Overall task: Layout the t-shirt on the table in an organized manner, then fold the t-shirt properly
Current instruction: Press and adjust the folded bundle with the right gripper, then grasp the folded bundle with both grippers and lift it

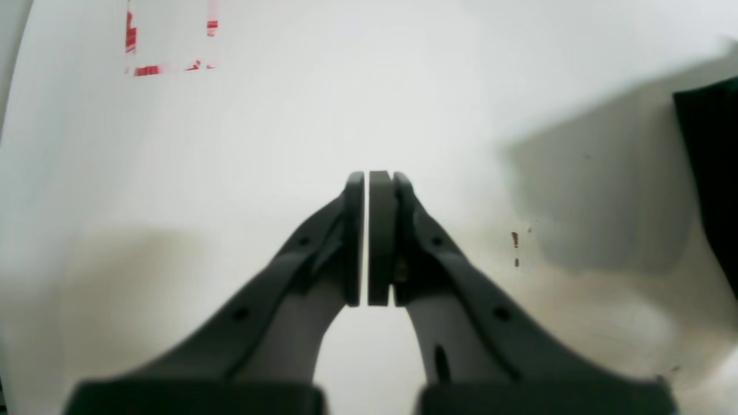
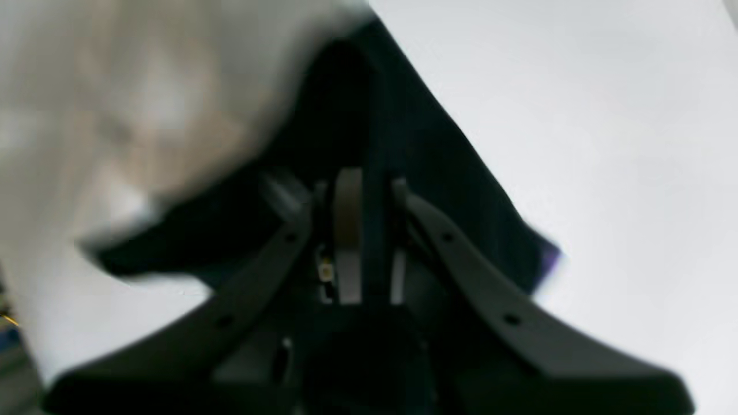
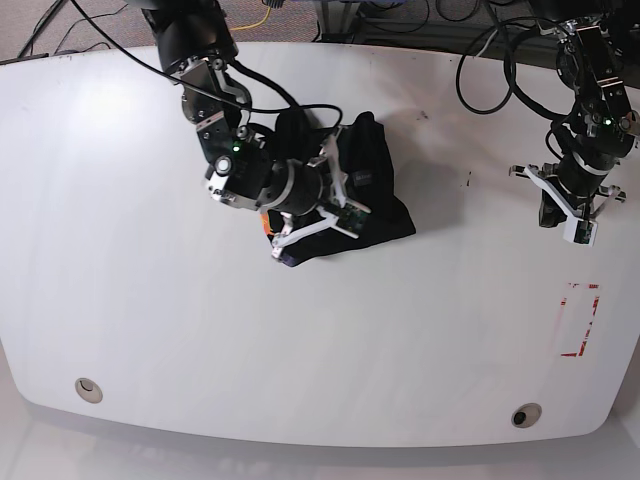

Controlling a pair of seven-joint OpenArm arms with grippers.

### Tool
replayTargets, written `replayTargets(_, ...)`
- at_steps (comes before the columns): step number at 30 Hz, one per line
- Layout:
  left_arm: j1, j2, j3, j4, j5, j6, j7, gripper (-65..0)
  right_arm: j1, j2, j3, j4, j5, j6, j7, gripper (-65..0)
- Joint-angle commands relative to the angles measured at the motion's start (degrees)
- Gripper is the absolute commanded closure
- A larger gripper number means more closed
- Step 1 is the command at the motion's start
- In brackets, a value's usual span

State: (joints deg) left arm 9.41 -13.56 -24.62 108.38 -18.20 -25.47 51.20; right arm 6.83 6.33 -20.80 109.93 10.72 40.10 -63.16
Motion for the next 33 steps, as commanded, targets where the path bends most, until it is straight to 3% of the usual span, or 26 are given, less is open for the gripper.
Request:
replayTargets(1, -0.57, -0.72, -0.30, 1.20, -0.66, 0.11, -1.22, 0.0, 2.00, 1.98, 1.06, -1.75, 0.49, -0.10, 1.31, -6.3)
replayTargets(6, -0.49, -0.37, 0.31, 1.47, -0.84, -0.15, -1.13, 0.0, 2.71, 4.35, 1.50, -5.45, 0.49, -0.10, 5.71, -6.3)
replayTargets(14, -0.49, 1.39, 2.69, 2.52, -0.66, -7.54, -1.13, 0.0, 3.59, 4.44, 1.24, -12.13, 0.58, -0.10, 11.24, -6.3)
replayTargets(27, -0.49, 1.91, 2.78, 2.61, -0.75, -7.89, -1.13, 0.0, 6.31, -7.87, 1.24, -18.37, 0.49, -0.10, 12.74, -6.3)
replayTargets(33, -0.84, 2.00, 6.12, 4.81, -0.75, -7.98, -1.13, 0.0, 7.81, -9.45, 1.68, -17.14, 0.49, -0.10, 12.83, -6.3)
